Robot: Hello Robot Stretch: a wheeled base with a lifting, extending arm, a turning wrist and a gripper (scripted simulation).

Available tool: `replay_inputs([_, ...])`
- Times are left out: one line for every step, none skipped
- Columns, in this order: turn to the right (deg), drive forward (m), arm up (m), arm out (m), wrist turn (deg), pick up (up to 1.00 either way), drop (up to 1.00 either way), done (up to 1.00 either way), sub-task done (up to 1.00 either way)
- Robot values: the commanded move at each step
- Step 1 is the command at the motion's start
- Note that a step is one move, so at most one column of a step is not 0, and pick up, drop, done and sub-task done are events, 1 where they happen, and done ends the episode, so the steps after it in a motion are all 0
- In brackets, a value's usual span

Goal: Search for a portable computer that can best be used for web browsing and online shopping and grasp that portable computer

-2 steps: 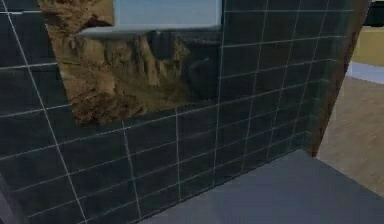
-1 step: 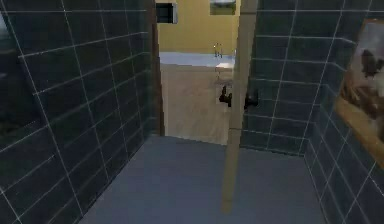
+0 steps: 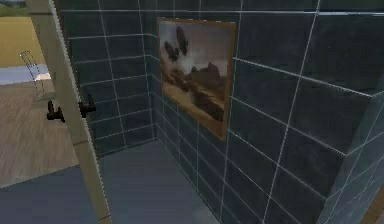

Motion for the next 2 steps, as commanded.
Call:
replay_inputs([27.0,0.00,0.00,0.00,0.0,0.00,0.00,0.00,0.00])
replay_inputs([0.0,0.20,0.00,0.00,0.0,0.00,0.00,0.00,0.00])
